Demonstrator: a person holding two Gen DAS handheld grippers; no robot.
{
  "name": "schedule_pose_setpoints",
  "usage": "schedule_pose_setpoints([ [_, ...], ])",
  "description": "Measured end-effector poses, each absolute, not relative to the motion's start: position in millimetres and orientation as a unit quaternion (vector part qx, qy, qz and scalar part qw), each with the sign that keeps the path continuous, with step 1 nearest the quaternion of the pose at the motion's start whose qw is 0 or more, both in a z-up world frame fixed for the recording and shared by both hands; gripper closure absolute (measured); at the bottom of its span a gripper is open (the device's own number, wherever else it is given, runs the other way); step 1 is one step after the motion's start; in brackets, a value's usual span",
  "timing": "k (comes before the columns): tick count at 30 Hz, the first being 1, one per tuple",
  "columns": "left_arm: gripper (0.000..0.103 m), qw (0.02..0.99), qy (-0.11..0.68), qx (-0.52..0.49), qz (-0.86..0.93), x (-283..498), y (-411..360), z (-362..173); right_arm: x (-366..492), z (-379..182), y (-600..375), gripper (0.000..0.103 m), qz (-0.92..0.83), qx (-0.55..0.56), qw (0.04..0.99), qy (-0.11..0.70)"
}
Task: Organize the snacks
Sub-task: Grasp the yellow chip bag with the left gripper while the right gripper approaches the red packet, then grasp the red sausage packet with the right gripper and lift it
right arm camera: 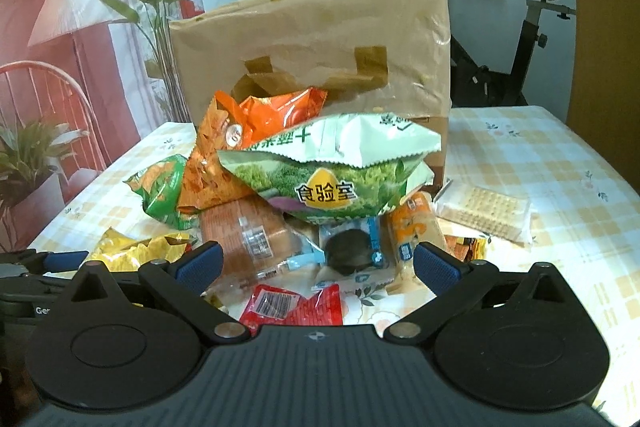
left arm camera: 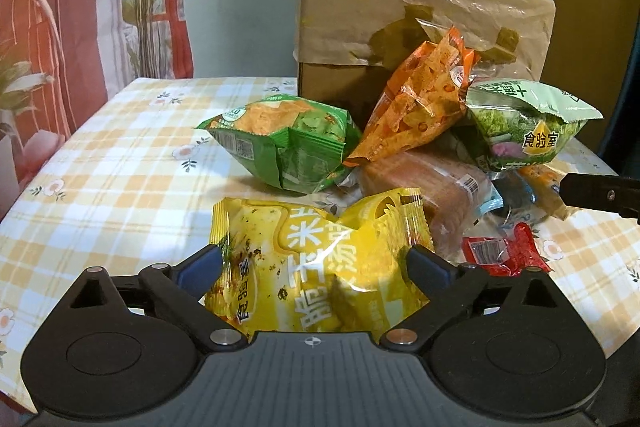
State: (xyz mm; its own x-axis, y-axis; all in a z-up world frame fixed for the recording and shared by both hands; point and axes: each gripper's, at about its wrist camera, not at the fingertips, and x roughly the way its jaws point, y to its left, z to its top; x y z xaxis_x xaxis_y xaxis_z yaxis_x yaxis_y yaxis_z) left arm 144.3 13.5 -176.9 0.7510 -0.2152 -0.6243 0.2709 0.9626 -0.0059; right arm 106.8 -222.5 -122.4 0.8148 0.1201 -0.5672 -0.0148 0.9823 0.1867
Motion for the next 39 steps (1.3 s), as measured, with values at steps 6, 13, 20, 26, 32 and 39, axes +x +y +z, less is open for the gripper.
schedule_pose_setpoints([
  [6, 0.0, 0.941, 0.31, 0.063, -0.123, 139, 7, -181, 108, -127, -224, 0.0, 0.034, 0.091, 0.946, 0.308],
  [13, 0.0, 0.94, 0.314, 0.057, -0.123, 138, 8, -180, 107, -132, -226, 0.0, 0.035, 0.095, 0.944, 0.314],
  [20, 0.0, 0.94, 0.312, 0.051, -0.124, 138, 10, -181, 105, -132, -226, 0.0, 0.035, 0.097, 0.945, 0.311],
  [26, 0.0, 0.941, 0.312, 0.048, -0.125, 138, 11, -182, 105, -132, -227, 0.0, 0.034, 0.098, 0.945, 0.311],
  [32, 0.021, 0.943, 0.297, 0.049, -0.14, 133, 11, -176, 105, -133, -228, 0.0, 0.034, 0.101, 0.944, 0.311],
  [39, 0.025, 0.949, 0.289, 0.019, -0.122, 130, 21, -167, 104, -134, -230, 0.001, 0.039, 0.107, 0.944, 0.31],
])
